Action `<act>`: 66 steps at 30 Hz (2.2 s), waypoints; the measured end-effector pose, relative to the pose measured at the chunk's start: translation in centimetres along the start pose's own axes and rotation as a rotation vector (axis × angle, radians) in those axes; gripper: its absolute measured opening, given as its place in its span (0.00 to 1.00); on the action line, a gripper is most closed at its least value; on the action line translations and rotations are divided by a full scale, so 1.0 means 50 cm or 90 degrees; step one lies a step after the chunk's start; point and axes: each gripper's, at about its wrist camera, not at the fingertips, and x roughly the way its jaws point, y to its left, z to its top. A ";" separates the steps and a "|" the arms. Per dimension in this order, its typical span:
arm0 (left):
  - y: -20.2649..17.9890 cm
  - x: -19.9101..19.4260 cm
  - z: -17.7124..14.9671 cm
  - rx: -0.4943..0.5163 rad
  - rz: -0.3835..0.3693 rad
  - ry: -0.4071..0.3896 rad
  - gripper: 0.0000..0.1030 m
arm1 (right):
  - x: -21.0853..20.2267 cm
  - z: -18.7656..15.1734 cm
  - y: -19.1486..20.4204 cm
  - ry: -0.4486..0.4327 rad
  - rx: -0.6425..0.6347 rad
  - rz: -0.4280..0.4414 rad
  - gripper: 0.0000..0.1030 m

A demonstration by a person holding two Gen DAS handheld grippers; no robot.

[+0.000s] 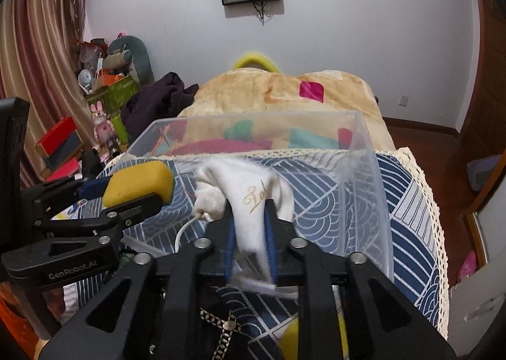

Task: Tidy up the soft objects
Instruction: 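Drop the sponge into the clear box with the left tool while the right tool drops the pouch in, then grasp the black chain-trimmed bag with the left tool while the right tool grasps the felt ball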

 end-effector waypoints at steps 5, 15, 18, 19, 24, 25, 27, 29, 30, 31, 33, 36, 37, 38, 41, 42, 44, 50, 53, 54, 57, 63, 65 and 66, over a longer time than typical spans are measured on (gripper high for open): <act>-0.005 -0.021 -0.001 0.009 -0.003 -0.014 0.69 | -0.032 0.004 0.005 -0.029 -0.013 -0.014 0.46; -0.005 -0.122 0.000 -0.005 -0.009 -0.083 0.91 | -0.124 0.008 -0.016 -0.098 -0.013 -0.028 0.57; -0.010 -0.144 -0.012 0.002 -0.011 -0.087 0.94 | -0.149 -0.002 -0.018 -0.112 -0.023 -0.037 0.65; -0.012 -0.149 -0.018 0.004 -0.012 -0.086 0.94 | -0.155 -0.007 -0.020 -0.114 -0.026 -0.042 0.67; -0.025 -0.158 -0.060 0.001 -0.030 -0.065 0.95 | -0.165 -0.040 -0.032 -0.102 -0.029 -0.059 0.72; -0.030 -0.156 -0.069 0.001 -0.040 -0.055 0.95 | -0.162 -0.047 -0.036 -0.096 -0.028 -0.062 0.72; -0.042 -0.149 -0.086 0.004 -0.055 -0.038 0.95 | -0.155 -0.061 -0.039 -0.080 -0.027 -0.067 0.72; -0.058 -0.139 -0.103 0.013 -0.060 -0.022 0.95 | -0.142 -0.078 -0.045 -0.060 -0.025 -0.068 0.72; -0.066 -0.133 -0.109 0.018 -0.063 -0.015 0.95 | -0.135 -0.088 -0.048 -0.050 -0.025 -0.069 0.72; -0.072 -0.128 -0.114 0.020 -0.066 -0.010 0.95 | -0.131 -0.096 -0.050 -0.042 -0.025 -0.070 0.72; -0.085 -0.115 -0.123 0.025 -0.076 0.004 0.95 | -0.117 -0.112 -0.057 -0.022 -0.020 -0.067 0.72; -0.100 -0.099 -0.125 0.028 -0.088 0.005 0.93 | -0.103 -0.131 -0.067 -0.003 -0.009 -0.060 0.71; -0.105 -0.095 -0.124 0.030 -0.090 0.007 0.87 | -0.102 -0.135 -0.069 0.003 -0.005 -0.057 0.71; -0.109 -0.090 -0.124 0.033 -0.091 0.011 0.84 | -0.096 -0.137 -0.072 0.008 0.001 -0.054 0.71; -0.116 -0.078 -0.124 0.038 -0.083 0.018 0.73 | -0.078 -0.137 -0.080 0.020 0.025 -0.040 0.65; -0.114 -0.079 -0.126 0.035 -0.086 0.017 0.69 | -0.075 -0.136 -0.080 0.022 0.030 -0.036 0.58; -0.109 -0.085 -0.129 0.027 -0.093 0.011 0.62 | -0.063 -0.132 -0.078 0.028 0.041 -0.024 0.47; -0.109 -0.112 -0.129 0.044 -0.107 -0.021 0.35 | -0.076 -0.144 -0.070 0.018 0.037 -0.012 0.41; -0.115 -0.124 -0.127 0.050 -0.125 -0.028 0.19 | -0.090 -0.149 -0.065 0.010 0.029 -0.012 0.41; -0.118 -0.128 -0.126 0.053 -0.135 -0.030 0.14 | -0.098 -0.151 -0.061 0.006 0.028 -0.010 0.41; -0.124 -0.141 -0.124 0.057 -0.141 -0.040 0.12 | -0.112 -0.145 -0.054 -0.007 0.026 -0.006 0.41; -0.122 -0.189 -0.109 0.047 -0.153 -0.078 0.11 | -0.148 -0.128 -0.043 -0.042 0.010 0.004 0.41; -0.114 -0.204 -0.101 0.040 -0.157 -0.093 0.11 | -0.154 -0.118 -0.043 -0.052 0.006 0.006 0.41; -0.109 -0.214 -0.095 0.035 -0.159 -0.103 0.11 | -0.158 -0.114 -0.041 -0.058 0.004 0.008 0.41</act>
